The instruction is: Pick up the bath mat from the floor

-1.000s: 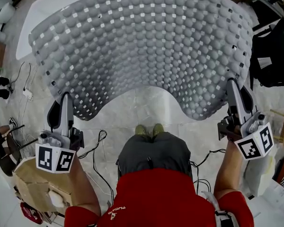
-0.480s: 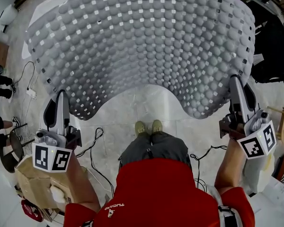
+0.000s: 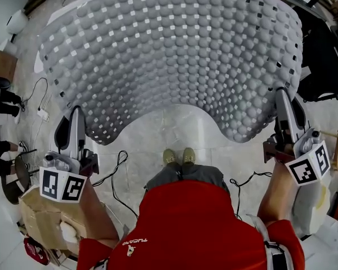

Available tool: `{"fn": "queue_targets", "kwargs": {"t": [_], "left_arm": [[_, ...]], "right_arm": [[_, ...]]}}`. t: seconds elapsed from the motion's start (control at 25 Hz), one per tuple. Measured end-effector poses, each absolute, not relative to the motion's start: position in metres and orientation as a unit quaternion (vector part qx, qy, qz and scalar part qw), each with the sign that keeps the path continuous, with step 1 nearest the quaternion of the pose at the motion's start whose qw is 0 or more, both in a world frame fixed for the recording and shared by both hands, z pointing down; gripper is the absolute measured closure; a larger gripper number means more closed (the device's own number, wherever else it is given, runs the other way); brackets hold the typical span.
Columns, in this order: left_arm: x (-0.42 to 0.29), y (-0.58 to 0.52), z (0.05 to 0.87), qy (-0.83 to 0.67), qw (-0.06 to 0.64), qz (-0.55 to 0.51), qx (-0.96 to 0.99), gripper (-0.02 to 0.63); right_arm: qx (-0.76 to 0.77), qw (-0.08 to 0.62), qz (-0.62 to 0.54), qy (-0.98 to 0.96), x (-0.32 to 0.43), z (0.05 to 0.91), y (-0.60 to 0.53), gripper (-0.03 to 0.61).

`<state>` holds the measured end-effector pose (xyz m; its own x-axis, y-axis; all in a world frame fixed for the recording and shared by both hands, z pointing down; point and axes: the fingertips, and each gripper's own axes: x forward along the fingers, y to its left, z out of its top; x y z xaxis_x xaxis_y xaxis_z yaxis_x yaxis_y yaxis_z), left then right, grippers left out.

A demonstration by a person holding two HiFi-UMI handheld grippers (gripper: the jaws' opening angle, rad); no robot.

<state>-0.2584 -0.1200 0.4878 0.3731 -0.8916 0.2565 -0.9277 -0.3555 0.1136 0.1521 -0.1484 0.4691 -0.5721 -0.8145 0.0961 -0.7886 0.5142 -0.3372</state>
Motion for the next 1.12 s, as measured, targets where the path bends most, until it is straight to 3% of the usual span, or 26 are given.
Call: {"fn": "queue_targets", "kwargs": {"t": [1.12], "left_arm": [[-0.256,-0.124,0.493,-0.547,0.111,0.054,0.828,0.574]], "right_arm": [[-0.466,0.041,-0.15,0.871,0.156,0.472,-0.147,0.543]]}}
